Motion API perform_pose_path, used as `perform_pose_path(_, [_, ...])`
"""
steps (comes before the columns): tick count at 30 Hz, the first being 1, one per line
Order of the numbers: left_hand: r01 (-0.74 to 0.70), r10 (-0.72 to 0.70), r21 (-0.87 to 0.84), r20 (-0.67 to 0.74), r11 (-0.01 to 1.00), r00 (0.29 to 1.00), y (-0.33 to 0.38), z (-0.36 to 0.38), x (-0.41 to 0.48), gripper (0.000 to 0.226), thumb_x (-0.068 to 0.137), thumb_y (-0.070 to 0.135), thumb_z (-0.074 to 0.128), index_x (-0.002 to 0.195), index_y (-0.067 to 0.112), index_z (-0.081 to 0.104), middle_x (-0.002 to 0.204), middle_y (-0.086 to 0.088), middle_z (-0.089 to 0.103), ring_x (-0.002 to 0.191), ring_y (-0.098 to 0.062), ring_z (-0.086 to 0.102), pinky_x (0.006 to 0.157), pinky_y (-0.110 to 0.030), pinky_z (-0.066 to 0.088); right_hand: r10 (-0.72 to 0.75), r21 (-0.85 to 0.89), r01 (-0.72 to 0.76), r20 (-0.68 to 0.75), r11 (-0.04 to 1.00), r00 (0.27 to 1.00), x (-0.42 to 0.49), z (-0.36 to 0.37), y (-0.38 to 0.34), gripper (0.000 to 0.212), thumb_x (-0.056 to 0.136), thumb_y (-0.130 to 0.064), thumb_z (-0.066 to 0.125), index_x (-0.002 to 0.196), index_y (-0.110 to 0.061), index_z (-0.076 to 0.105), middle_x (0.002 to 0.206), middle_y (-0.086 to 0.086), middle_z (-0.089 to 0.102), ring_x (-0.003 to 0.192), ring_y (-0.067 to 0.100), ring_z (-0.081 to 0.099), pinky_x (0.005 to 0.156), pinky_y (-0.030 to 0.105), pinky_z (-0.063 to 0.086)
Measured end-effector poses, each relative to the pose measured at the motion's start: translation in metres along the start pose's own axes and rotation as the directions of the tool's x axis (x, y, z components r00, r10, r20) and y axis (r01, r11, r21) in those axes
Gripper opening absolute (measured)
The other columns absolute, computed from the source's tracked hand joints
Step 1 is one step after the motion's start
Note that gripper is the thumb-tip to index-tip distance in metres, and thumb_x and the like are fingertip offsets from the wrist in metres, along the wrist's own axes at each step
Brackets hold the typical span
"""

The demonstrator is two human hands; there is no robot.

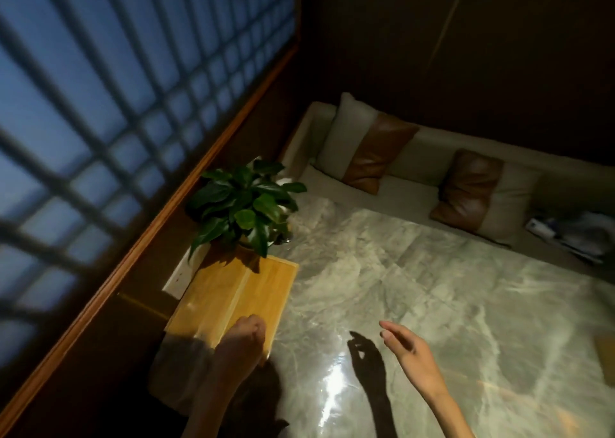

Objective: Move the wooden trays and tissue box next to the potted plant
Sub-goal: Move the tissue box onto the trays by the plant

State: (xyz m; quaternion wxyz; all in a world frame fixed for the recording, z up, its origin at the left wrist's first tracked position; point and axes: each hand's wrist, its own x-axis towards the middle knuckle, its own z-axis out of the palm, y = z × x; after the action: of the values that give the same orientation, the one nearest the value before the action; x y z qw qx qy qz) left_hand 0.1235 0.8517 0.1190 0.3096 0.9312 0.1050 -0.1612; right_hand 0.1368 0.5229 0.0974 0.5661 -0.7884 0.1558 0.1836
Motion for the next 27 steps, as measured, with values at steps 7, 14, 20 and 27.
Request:
perform_pose_path(7, [-0.091, 0.090, 0.012, 0.069, 0.996, 0.994, 0.070, 0.012, 0.022, 0.022, 0.099, 0.023, 0.045, 0.110, 0.016, 0.062, 0.111, -0.008, 0.067, 0.101, -0.029, 0.063, 0.088, -0.037, 0.050, 0.007, 0.048, -0.001, -0.115, 0.999, 0.993, -0.019, -0.045, -0.002, 0.018, 0.093, -0.022, 0.063, 0.107, -0.031, 0.071, 0.113, -0.002, 0.073, 0.106, 0.020, 0.067, 0.103, 0.039, 0.049])
perform_pose_path(14, [-0.330, 0.328, -0.023, 0.189, 0.944, 0.926, 0.161, 0.078, 0.053, 0.018, 0.097, 0.022, 0.049, 0.104, 0.021, 0.065, 0.106, -0.006, 0.070, 0.097, -0.025, 0.065, 0.089, -0.041, 0.053, 0.068, 0.127, -0.028, -0.320, 0.991, 0.945, -0.059, -0.130, 0.008, 0.029, 0.095, -0.022, 0.060, 0.122, -0.017, 0.068, 0.110, 0.003, 0.073, 0.096, 0.013, 0.070, 0.093, 0.028, 0.052])
perform_pose_path(20, [-0.462, 0.453, -0.037, 0.287, 0.886, 0.844, 0.274, 0.168, 0.044, 0.014, 0.095, 0.025, 0.052, 0.098, 0.027, 0.066, 0.098, -0.001, 0.073, 0.085, -0.021, 0.067, 0.082, -0.034, 0.052, 0.178, 0.219, -0.073, -0.508, 0.973, 0.843, -0.121, -0.245, 0.062, 0.029, 0.096, -0.018, 0.059, 0.122, -0.011, 0.068, 0.110, 0.010, 0.072, 0.089, 0.011, 0.068, 0.087, 0.024, 0.052])
perform_pose_path(27, [-0.476, 0.441, -0.009, 0.393, 0.879, 0.807, 0.397, 0.286, 0.005, 0.017, 0.095, 0.029, 0.050, 0.102, 0.026, 0.066, 0.103, -0.001, 0.071, 0.094, -0.023, 0.066, 0.088, -0.038, 0.053, 0.218, 0.205, -0.120, -0.571, 0.971, 0.791, -0.153, -0.392, 0.151, 0.033, 0.098, -0.021, 0.055, 0.128, -0.012, 0.064, 0.126, 0.006, 0.066, 0.117, 0.020, 0.061, 0.104, 0.034, 0.045])
